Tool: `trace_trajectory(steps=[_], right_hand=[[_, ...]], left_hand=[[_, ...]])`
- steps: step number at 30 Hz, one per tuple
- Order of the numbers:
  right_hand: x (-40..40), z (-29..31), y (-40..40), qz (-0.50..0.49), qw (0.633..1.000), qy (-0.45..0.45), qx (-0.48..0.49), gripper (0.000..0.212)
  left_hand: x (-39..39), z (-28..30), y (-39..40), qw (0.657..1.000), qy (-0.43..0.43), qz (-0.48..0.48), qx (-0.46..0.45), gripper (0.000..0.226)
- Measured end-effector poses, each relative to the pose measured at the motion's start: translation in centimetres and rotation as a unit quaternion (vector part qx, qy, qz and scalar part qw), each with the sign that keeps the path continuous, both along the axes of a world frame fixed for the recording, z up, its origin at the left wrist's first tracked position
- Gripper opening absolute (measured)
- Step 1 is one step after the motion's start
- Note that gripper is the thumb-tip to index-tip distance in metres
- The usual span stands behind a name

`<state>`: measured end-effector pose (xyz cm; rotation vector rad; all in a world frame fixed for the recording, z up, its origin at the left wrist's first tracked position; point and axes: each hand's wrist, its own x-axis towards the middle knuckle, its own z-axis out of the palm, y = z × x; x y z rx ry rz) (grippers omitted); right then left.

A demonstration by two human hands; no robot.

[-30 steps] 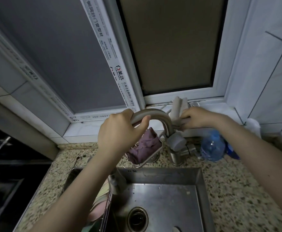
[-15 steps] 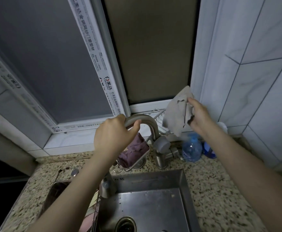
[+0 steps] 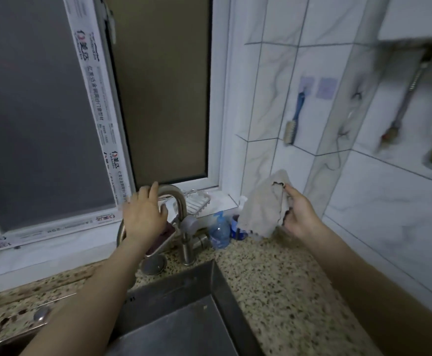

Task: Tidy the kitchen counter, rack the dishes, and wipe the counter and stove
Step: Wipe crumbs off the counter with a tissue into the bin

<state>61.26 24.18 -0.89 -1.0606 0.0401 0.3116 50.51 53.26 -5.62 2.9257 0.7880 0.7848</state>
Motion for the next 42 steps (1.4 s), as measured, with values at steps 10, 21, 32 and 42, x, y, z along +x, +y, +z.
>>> trace_trajectory(steps=[10, 21, 32, 42], right_hand=[[-13.5, -3.3, -13.0, -0.092, 0.993, 0.060, -0.043, 0.028], [-25.3, -5.9, -28.6, -0.172, 0.972, 0.096, -0.130, 0.032], [-40.9, -7.3, -46.6, -0.209, 0.957, 0.092, -0.180, 0.027], [-54.7, -13.9, -61.7, -0.304, 0.945, 0.117, -0.043, 0.026]], left_hand=[[-6.6, -4.4, -18.2, 0.893, -0.002, -0.332, -0.304, 0.028], [-11.6, -2.9, -39.0, 0.681, 0.093, -0.487, -0.539, 0.022], [-22.7, -2.4, -60.7, 0.625, 0.171, -0.564, -0.511, 0.029], [-34.5, -5.0, -78.5, 0.609, 0.201, -0.498, -0.584, 0.010]])
